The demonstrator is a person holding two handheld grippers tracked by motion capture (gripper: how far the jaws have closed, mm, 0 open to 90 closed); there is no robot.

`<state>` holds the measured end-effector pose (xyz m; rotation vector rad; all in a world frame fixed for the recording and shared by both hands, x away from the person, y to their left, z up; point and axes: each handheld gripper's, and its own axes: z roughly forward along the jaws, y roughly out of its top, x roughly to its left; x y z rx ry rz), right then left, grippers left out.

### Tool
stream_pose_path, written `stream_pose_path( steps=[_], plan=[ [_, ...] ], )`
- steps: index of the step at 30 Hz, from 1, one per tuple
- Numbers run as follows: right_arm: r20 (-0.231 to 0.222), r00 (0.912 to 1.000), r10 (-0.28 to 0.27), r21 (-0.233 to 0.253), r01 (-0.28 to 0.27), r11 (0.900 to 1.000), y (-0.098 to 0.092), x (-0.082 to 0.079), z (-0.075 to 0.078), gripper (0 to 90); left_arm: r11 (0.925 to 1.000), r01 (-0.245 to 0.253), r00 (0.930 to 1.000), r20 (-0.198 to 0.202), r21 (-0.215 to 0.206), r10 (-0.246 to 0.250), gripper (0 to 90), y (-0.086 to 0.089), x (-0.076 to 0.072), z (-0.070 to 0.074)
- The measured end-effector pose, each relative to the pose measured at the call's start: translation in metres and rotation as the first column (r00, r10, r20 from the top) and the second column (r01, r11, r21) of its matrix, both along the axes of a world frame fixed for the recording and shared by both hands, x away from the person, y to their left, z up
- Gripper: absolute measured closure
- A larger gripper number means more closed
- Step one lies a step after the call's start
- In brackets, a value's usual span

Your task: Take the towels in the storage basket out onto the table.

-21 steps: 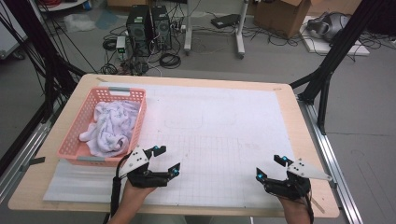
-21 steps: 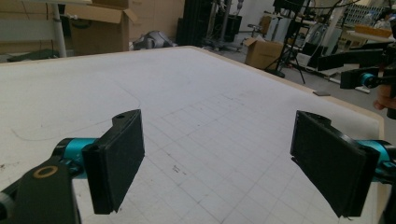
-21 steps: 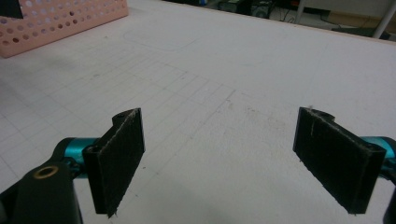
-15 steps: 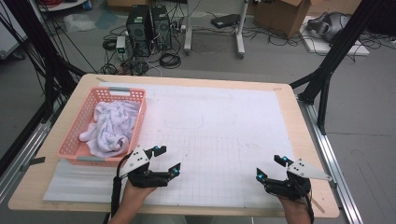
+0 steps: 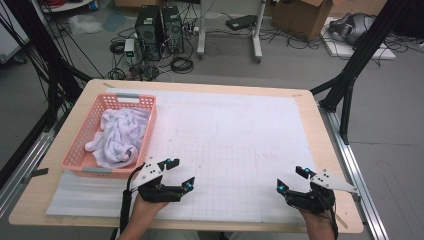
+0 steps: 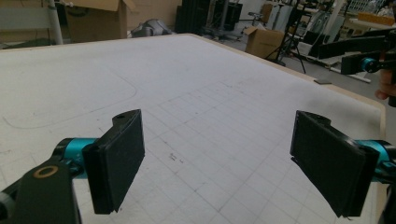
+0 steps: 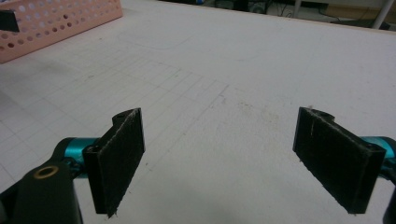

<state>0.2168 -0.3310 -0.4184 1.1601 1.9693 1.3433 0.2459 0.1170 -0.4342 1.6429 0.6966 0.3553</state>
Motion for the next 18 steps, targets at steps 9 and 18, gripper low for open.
stream_pose_path(
  steps=[9, 18],
  plan=[
    [0.003, 1.0000, -0.003, -0.012, 0.003, 1.000, -0.0005, -0.0007, 0.0007, 15.2, 1.0000, 0.004, 1.0000, -0.004, -0.006, -0.004, 18.0, 0.0018, -0.0011, 0.0053],
    [0.001, 1.0000, -0.002, -0.017, 0.002, 1.000, 0.0000, -0.0007, 0.0006, 15.2, 0.9998, 0.017, 0.9999, -0.003, 0.007, -0.017, 18.0, -0.0015, -0.0028, 0.0071]
  ],
)
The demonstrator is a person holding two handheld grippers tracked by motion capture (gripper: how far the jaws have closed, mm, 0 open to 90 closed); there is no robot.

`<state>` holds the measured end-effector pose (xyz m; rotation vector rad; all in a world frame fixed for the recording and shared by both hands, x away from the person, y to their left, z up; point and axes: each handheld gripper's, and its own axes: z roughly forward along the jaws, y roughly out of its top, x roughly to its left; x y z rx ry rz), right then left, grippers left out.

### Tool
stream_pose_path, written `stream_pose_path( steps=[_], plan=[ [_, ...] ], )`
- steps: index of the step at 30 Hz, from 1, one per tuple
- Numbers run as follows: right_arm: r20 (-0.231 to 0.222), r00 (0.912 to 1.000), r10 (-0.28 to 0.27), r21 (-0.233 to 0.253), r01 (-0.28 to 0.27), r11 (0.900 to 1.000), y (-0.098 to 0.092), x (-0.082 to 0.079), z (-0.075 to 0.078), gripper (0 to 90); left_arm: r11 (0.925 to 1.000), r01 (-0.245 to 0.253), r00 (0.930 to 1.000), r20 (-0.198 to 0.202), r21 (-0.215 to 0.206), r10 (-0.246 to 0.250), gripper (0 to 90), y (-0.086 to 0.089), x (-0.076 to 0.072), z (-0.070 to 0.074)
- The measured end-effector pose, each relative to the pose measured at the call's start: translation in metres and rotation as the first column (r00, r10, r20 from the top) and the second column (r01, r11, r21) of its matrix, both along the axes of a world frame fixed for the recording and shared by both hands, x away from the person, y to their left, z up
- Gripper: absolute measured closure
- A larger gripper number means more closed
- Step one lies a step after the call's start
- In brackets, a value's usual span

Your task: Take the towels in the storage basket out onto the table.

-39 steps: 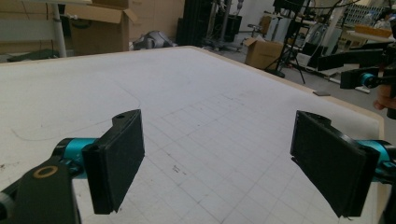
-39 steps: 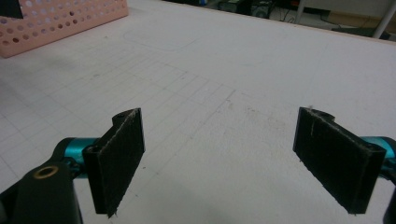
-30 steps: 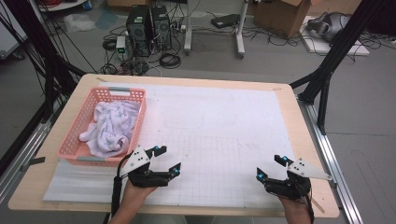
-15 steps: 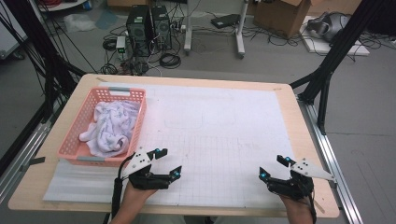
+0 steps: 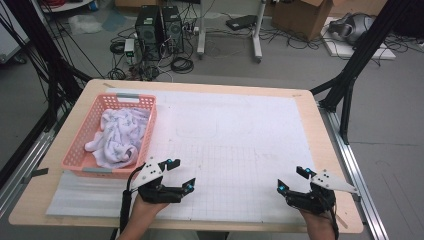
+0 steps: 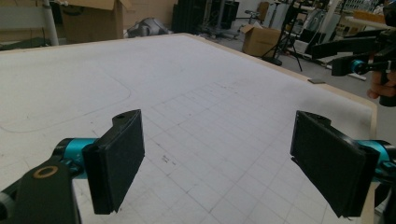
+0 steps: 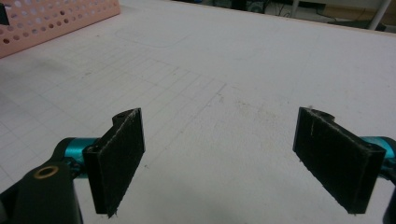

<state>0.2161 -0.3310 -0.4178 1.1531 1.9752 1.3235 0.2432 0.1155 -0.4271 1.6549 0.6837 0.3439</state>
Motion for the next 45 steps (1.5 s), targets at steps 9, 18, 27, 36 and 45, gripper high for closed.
stream_pose_path(
  steps=[9, 18, 27, 36, 45],
  plan=[
    [0.005, 1.0000, 0.006, -0.006, -0.006, 1.000, 0.001, 0.001, 0.000, 15.2, 0.9996, -0.020, 0.9993, 0.031, -0.018, 0.020, 18.1, 0.004, -0.001, 0.024],
    [0.003, 1.0000, -0.005, 0.001, 0.005, 1.000, 0.000, 0.000, 0.002, 15.2, 0.9972, -0.073, 0.9950, 0.067, -0.011, 0.074, 18.0, 0.023, 0.007, 0.063],
    [0.001, 1.0000, -0.003, -0.004, 0.003, 1.000, 0.000, 0.000, 0.001, 15.2, 0.9878, -0.155, 0.9841, 0.086, -0.011, 0.156, 16.7, 0.053, 0.025, 0.091],
    [-0.003, 1.0000, -0.005, -0.001, 0.005, 1.000, 0.000, 0.000, 0.002, 15.2, 0.9737, -0.228, 0.9713, 0.073, 0.009, 0.226, 17.1, 0.082, 0.044, 0.101],
    [-0.002, 1.0000, 0.001, -0.009, -0.001, 1.000, 0.001, 0.002, 0.001, 15.2, 0.9338, -0.342, 0.9388, -0.004, 0.104, 0.345, 17.0, 0.126, 0.079, 0.098]
  ],
)
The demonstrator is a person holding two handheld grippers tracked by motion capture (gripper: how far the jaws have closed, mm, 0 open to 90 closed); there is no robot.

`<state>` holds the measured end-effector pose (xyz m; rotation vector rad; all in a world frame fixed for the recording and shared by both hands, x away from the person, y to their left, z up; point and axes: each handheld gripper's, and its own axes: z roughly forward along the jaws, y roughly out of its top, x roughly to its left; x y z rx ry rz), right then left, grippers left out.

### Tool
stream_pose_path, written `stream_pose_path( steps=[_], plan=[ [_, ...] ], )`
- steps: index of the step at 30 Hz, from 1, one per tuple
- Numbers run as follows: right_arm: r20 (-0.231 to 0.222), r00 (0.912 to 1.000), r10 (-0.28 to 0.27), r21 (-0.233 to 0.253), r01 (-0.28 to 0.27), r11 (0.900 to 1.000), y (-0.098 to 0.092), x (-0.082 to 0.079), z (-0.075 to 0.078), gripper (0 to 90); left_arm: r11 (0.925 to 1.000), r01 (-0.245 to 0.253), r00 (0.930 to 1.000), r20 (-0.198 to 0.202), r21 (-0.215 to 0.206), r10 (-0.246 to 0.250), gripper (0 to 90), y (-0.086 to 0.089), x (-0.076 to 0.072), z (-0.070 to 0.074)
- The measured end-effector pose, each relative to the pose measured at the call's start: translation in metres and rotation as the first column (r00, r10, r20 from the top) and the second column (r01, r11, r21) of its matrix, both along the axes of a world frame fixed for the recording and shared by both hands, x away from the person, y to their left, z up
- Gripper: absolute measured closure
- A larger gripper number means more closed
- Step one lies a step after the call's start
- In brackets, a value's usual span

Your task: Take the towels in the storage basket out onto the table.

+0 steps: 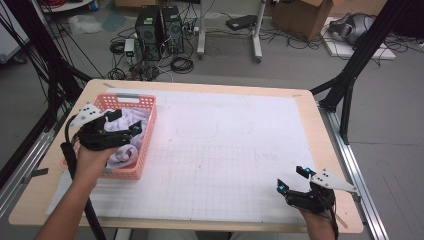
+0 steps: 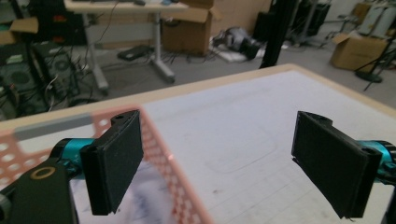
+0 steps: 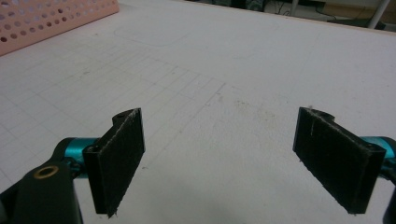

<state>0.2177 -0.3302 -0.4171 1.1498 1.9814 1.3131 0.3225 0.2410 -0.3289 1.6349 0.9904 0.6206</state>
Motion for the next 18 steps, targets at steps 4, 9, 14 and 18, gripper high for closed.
stream_pose_path(
  steps=[4, 9, 14, 18],
  plan=[
    [-0.004, 1.0000, 0.003, -0.007, -0.003, 1.000, 0.000, 0.000, 0.000, 15.2, 0.9978, -0.051, 0.9950, -0.084, 0.042, 0.054, 16.9, 0.014, 0.018, -0.011],
    [-0.005, 1.0000, 0.002, -0.007, -0.002, 1.000, 0.000, 0.001, -0.001, 15.2, 0.9905, -0.091, 0.9758, -0.190, 0.103, 0.109, 17.0, 0.024, 0.036, -0.026],
    [-0.009, 1.0000, 0.003, -0.013, -0.003, 1.000, 0.000, 0.001, -0.001, 15.2, 0.9793, -0.129, 0.9503, -0.263, 0.156, 0.167, 17.2, 0.031, 0.047, -0.037],
    [-0.013, 0.9999, 0.004, -0.013, -0.004, 1.000, 0.001, 0.002, -0.001, 15.2, 0.9732, -0.127, 0.9251, -0.331, 0.192, 0.186, 17.4, 0.034, 0.054, -0.046]
  ],
)
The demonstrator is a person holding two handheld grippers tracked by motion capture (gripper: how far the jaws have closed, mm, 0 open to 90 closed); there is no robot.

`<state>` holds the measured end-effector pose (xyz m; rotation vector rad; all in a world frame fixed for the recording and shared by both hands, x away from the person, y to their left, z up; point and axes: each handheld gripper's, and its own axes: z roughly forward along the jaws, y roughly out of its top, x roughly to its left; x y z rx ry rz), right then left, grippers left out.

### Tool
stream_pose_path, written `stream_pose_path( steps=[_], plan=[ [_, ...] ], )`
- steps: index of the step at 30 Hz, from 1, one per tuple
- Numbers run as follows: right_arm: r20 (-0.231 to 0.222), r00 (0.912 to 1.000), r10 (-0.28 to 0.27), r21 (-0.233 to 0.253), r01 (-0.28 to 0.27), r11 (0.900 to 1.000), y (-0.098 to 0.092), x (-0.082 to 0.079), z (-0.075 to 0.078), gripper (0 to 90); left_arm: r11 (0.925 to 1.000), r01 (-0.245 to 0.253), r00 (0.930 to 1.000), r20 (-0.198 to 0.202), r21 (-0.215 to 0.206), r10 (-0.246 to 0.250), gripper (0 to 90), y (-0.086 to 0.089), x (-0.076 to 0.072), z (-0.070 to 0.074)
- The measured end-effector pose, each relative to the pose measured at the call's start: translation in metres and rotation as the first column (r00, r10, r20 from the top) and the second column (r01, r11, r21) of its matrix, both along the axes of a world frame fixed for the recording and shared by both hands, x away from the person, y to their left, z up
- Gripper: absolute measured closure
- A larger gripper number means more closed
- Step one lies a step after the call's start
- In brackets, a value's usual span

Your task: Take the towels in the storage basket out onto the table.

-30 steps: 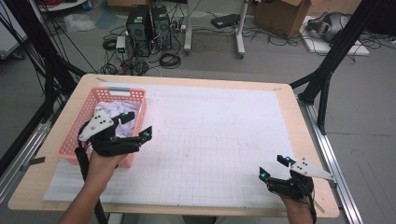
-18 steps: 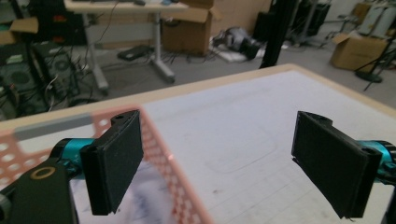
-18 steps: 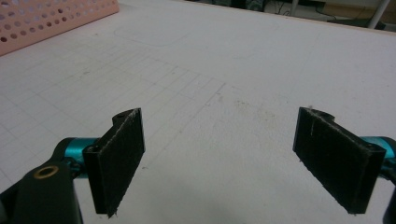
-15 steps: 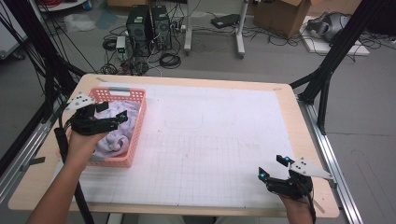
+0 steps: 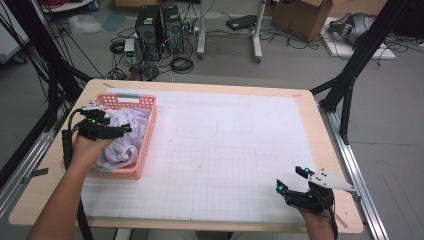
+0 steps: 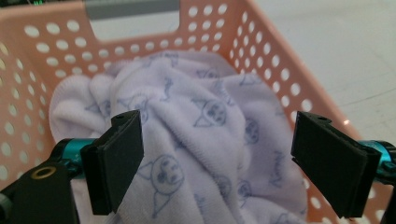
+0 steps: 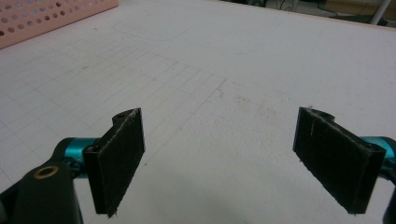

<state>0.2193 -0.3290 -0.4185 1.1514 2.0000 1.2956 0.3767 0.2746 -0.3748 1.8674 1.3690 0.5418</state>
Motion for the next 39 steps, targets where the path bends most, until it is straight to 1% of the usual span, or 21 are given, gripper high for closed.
stream_pose_path(
  steps=[5, 7, 8, 9, 11, 13, 16, 17, 20, 21, 22, 23, 26, 27, 31, 32, 33, 34, 35, 38, 39],
  plan=[
    [0.002, 1.0000, 0.002, -0.006, -0.002, 1.000, 0.001, 0.000, 0.000, 15.2, 0.9984, -0.025, 0.9947, -0.098, 0.051, 0.030, 18.0, 0.001, 0.008, -0.017],
    [0.002, 1.0000, 0.004, -0.009, -0.004, 1.000, 0.001, 0.000, 0.000, 15.2, 0.9974, -0.025, 0.9930, -0.114, 0.067, 0.032, 17.8, 0.001, 0.009, -0.020],
    [-0.004, 1.0000, 0.003, -0.007, -0.003, 1.000, 0.001, 0.000, 0.000, 15.2, 0.9962, -0.017, 0.9904, -0.135, 0.085, 0.028, 17.6, 0.002, 0.011, -0.023],
    [-0.005, 1.0000, 0.003, -0.006, -0.003, 1.000, 0.001, 0.000, -0.001, 15.2, 0.9962, -0.017, 0.9904, -0.135, 0.085, 0.028, 17.3, 0.002, 0.011, -0.023],
    [-0.004, 1.0000, 0.005, -0.010, -0.005, 1.000, 0.001, 0.000, 0.000, 15.2, 0.9926, -0.018, 0.9858, -0.163, 0.120, 0.038, 17.3, 0.003, 0.012, -0.026],
    [-0.006, 1.0000, 0.005, -0.010, -0.005, 1.000, 0.001, -0.001, 0.000, 15.2, 0.9857, -0.026, 0.9794, -0.193, 0.167, 0.058, 17.0, 0.005, 0.014, -0.032],
    [0.000, 1.0000, 0.005, -0.018, -0.005, 1.000, 0.000, -0.002, 0.000, 15.2, 0.9865, -0.032, 0.9762, -0.207, 0.160, 0.066, 14.5, 0.006, 0.015, -0.035],
    [0.000, 1.0000, 0.005, -0.018, -0.005, 1.000, 0.000, -0.002, 0.000, 15.2, 0.9854, -0.030, 0.9747, -0.214, 0.167, 0.066, 14.5, 0.005, 0.015, -0.036],
    [-0.009, 1.0000, 0.002, -0.017, -0.002, 1.000, -0.001, -0.003, 0.000, 15.2, 0.9798, -0.004, 0.9683, -0.244, 0.200, 0.054, 5.3, -0.001, 0.017, -0.042],
    [-0.009, 1.0000, 0.001, -0.017, -0.001, 1.000, -0.001, -0.003, 0.000, 15.2, 0.9756, 0.013, 0.9657, -0.256, 0.219, 0.045, 2.7, -0.005, 0.019, -0.046],
    [-0.007, 1.0000, 0.001, -0.016, -0.001, 1.000, -0.001, -0.003, 0.000, 15.2, 0.9756, 0.013, 0.9657, -0.256, 0.219, 0.045, 1.7, -0.005, 0.019, -0.046],
    [-0.007, 1.0000, 0.002, -0.018, -0.002, 1.000, -0.001, -0.003, 0.000, 15.2, 0.9710, 0.016, 0.9647, -0.259, 0.239, 0.047, 1.7, -0.007, 0.020, -0.047],
    [-0.012, 0.9999, -0.001, -0.017, 0.001, 1.000, -0.002, -0.004, -0.001, 15.2, 0.9666, 0.017, 0.9648, -0.258, 0.256, 0.051, 1.9, -0.008, 0.021, -0.049],
    [-0.014, 0.9999, -0.001, -0.016, 0.001, 1.000, -0.002, -0.004, -0.001, 15.2, 0.9569, 0.019, 0.9653, -0.255, 0.290, 0.058, 2.6, -0.010, 0.021, -0.050],
    [-0.015, 0.9999, 0.002, -0.020, -0.002, 1.000, -0.003, -0.003, -0.001, 15.2, 0.9527, -0.001, 0.9670, -0.242, 0.304, 0.079, 8.2, -0.011, 0.022, -0.049],
    [-0.017, 0.9999, 0.001, -0.023, -0.002, 1.000, -0.003, -0.003, -0.001, 15.2, 0.9520, -0.009, 0.9675, -0.238, 0.306, 0.085, 17.1, -0.010, 0.021, -0.047],
    [-0.017, 0.9999, 0.001, -0.023, -0.002, 1.000, -0.003, -0.003, -0.001, 15.2, 0.9501, -0.015, 0.9687, -0.231, 0.311, 0.091, 17.1, -0.009, 0.021, -0.046],
    [-0.015, 0.9999, 0.002, -0.023, -0.002, 1.000, -0.003, -0.003, -0.001, 15.2, 0.9489, -0.025, 0.9695, -0.224, 0.314, 0.100, 28.0, -0.008, 0.020, -0.045],
    [-0.015, 0.9999, 0.002, -0.023, -0.002, 1.000, -0.003, -0.003, -0.001, 15.2, 0.9463, -0.025, 0.9703, -0.220, 0.322, 0.101, 28.0, -0.008, 0.020, -0.044],
    [-0.019, 0.9998, -0.002, -0.019, 0.001, 1.000, -0.003, -0.003, -0.001, 15.3, 0.9373, -0.042, 0.9721, -0.203, 0.346, 0.118, 41.0, -0.009, 0.018, -0.043],
    [-0.018, 0.9998, -0.005, -0.019, 0.004, 1.000, -0.004, -0.003, -0.002, 15.2, 0.9364, -0.045, 0.9726, -0.199, 0.348, 0.120, 46.9, -0.009, 0.018, -0.042]
  ],
)
